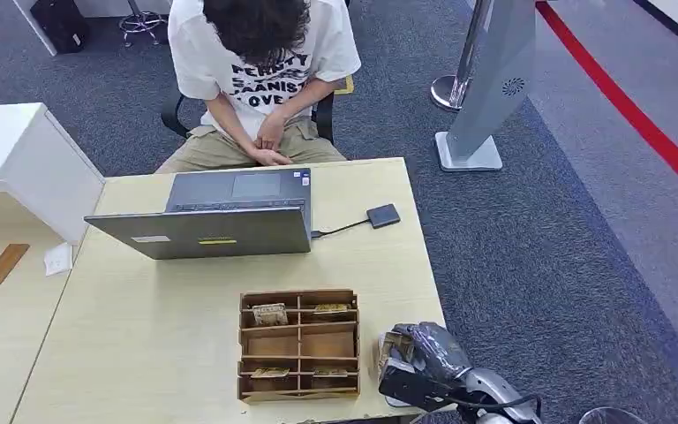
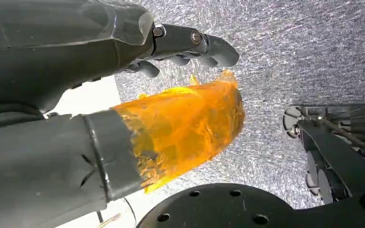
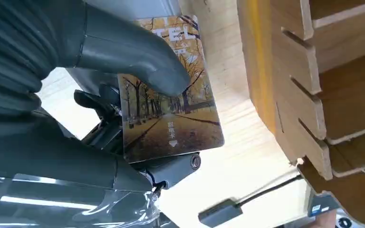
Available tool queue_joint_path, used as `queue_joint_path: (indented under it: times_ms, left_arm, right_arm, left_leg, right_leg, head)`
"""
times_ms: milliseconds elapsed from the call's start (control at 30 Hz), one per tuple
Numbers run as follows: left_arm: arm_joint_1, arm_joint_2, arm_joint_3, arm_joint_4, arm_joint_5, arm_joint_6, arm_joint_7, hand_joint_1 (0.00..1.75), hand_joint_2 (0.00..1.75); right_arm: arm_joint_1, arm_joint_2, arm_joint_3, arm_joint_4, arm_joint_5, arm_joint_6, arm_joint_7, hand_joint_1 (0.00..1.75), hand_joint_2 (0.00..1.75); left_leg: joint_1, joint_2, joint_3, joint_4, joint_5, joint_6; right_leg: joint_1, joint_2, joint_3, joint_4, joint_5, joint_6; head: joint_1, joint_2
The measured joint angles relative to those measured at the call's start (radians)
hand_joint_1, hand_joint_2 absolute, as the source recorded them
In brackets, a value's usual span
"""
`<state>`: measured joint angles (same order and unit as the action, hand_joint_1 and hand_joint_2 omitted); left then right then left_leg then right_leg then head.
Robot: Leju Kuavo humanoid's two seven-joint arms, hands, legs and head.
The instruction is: Pass the card to the sensor for recognition and then transmit it.
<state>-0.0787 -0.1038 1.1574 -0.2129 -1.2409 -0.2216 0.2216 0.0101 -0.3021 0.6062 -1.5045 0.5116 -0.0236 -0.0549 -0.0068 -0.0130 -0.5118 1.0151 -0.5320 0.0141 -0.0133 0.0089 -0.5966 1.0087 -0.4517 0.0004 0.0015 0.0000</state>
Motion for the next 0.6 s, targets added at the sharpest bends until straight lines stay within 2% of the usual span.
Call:
queue_joint_path:
  times_ms: [600]
  left_arm:
    - [-0.001, 0.0, 0.0, 0.0, -0.024, -0.003, 0.0, 0.0, 0.0]
  right_arm:
    - [0.048, -0.011, -0.069, -0.009, -0.022, -0.037, -0.014, 1.75, 1.75]
  left_leg:
    - [0.0, 0.0, 0.0, 0.0, 0.0, 0.0]
  right_leg:
    - [0.0, 0.0, 0.0, 0.0, 0.0, 0.0]
  head:
    - [0.0, 0.0]
